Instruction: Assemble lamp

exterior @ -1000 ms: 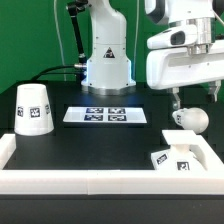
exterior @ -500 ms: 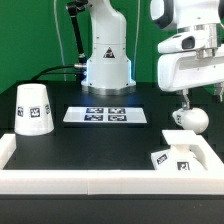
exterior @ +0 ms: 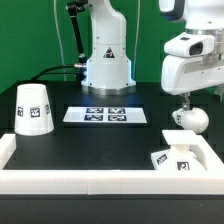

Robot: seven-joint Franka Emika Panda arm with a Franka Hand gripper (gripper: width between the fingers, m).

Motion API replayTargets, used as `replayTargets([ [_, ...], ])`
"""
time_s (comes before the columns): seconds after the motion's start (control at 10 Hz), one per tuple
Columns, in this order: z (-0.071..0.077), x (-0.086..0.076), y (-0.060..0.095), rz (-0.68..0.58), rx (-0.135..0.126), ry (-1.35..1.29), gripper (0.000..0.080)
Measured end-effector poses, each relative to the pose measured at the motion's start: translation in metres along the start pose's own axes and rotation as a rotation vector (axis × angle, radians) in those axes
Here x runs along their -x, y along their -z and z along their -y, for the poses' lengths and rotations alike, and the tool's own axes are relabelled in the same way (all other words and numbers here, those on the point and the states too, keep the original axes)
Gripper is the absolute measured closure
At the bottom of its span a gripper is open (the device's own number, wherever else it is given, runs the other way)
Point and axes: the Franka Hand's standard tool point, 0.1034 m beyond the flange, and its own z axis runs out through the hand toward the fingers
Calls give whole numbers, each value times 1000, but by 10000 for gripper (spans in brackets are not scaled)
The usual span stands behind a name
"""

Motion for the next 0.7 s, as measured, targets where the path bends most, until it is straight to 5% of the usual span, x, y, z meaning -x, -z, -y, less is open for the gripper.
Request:
replayTargets([
  [0.5, 2, 5, -1, 324, -38, 6, 101],
  [0.7, -8, 9, -1, 469, -18, -25, 101],
])
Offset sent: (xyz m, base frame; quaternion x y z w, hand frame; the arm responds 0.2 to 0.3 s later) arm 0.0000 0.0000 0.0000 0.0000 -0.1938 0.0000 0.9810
